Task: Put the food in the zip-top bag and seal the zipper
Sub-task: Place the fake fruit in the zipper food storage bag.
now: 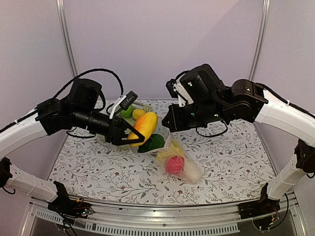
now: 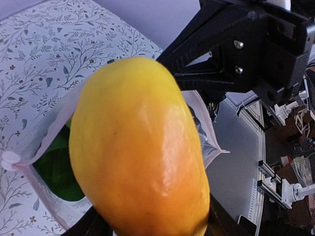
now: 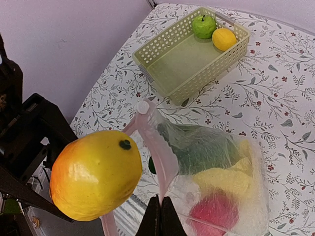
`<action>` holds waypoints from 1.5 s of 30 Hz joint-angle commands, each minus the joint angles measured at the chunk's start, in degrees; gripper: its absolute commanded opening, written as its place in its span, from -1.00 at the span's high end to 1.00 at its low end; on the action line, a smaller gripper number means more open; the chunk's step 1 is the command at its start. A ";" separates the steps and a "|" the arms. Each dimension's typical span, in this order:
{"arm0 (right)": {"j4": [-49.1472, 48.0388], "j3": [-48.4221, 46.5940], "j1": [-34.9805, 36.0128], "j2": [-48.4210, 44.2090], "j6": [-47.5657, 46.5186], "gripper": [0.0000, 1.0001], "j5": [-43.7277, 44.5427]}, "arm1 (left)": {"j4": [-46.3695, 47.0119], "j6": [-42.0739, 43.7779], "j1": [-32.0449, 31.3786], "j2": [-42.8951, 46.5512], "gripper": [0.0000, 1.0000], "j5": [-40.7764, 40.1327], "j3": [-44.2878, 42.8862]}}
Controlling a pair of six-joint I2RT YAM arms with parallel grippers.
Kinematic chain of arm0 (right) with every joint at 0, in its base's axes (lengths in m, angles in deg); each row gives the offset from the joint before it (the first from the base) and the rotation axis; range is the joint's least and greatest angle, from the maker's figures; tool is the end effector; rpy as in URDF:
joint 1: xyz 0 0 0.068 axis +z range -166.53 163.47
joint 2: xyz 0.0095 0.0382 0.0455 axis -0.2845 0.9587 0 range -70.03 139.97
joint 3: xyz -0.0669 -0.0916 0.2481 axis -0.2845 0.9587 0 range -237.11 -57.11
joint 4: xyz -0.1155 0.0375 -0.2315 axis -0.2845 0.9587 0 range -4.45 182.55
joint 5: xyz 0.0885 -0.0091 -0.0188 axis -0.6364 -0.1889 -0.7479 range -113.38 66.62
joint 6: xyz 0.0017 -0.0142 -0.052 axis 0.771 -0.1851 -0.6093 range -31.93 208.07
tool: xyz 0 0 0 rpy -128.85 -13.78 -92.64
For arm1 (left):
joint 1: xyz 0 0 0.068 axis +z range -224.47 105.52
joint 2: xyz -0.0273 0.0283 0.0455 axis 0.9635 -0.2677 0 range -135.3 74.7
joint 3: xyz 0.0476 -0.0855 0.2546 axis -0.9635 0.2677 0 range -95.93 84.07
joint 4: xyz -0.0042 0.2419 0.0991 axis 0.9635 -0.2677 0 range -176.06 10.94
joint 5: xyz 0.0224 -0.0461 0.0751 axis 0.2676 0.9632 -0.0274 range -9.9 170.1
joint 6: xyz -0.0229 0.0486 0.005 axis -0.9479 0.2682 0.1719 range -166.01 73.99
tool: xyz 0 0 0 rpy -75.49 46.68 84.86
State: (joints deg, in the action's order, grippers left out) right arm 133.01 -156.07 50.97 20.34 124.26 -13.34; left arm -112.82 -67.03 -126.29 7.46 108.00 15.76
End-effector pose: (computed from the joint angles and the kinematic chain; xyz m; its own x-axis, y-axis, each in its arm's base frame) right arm 0.1357 0.3116 0.4050 -0.7003 -0.1715 -0.6930 -0.5505 0.7477 0.3713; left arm 0.1417 -0.2071 0.3644 -0.6481 0.3114 -0.6950 0.7560 0.3732 -0.5378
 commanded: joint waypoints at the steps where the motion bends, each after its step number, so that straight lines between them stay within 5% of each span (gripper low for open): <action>1: -1.76 -1.66 0.36 1.01 -1.73 1.00 -2.34 | -11.00 4.75 -1.10 -4.34 0.00 2.42 -5.98; 15: -1.25 -2.39 1.34 1.63 -5.86 1.00 -4.98 | -25.56 11.75 -1.57 -13.93 0.00 5.96 -14.90; 33: -1.41 -3.64 2.86 5.18 -5.13 1.00 -6.18 | -22.65 13.48 -2.87 -21.14 -0.24 4.59 -19.30; 39: -1.59 -2.37 2.87 4.33 -3.87 1.00 -4.04 | -19.95 12.17 -2.86 -19.09 -0.59 1.87 -17.13; 45: -1.75 -1.03 2.84 3.03 -3.02 1.00 -2.16 | -18.95 11.25 -2.86 -16.44 -0.65 0.16 -15.92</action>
State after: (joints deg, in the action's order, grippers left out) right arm 132.33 -158.47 53.34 24.84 120.19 -17.80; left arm -133.76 -55.14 -128.32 -11.73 110.10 -1.20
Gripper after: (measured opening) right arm 0.006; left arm 0.820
